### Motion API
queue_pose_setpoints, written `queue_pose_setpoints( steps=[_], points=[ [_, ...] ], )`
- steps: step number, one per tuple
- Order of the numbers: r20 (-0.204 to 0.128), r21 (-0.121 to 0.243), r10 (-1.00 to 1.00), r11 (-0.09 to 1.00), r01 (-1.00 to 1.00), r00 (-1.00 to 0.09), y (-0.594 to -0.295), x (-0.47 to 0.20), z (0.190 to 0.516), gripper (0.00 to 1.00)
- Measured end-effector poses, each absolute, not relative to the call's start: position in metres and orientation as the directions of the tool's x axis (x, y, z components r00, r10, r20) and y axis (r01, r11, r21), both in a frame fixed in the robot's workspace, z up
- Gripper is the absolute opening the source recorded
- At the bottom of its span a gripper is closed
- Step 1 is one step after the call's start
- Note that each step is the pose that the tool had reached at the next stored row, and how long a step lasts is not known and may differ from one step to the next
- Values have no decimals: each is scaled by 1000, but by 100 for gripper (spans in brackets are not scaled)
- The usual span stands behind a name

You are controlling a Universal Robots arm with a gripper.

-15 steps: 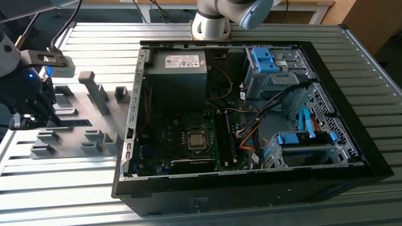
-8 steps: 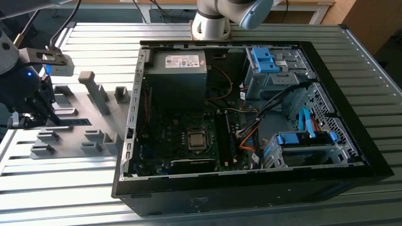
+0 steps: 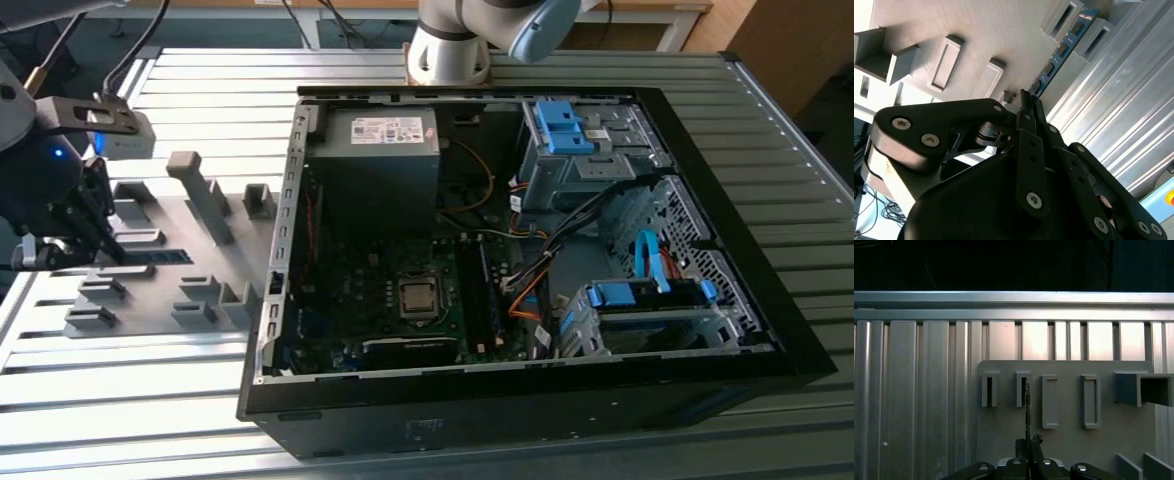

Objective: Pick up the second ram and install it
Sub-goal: 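Pick up the second ram and move it above second insertion slot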

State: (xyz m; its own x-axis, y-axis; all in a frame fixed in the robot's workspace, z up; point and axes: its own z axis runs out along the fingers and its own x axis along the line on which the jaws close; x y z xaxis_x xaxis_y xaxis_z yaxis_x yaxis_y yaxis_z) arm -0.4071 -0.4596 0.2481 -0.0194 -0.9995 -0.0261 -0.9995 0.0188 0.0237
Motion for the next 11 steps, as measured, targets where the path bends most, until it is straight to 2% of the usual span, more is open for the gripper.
queue_pose_setpoints(
  steps=[11],
  points=[
    [-26, 24, -999, 19, -1000, -19, -460, -407, 255, 14]
  ],
)
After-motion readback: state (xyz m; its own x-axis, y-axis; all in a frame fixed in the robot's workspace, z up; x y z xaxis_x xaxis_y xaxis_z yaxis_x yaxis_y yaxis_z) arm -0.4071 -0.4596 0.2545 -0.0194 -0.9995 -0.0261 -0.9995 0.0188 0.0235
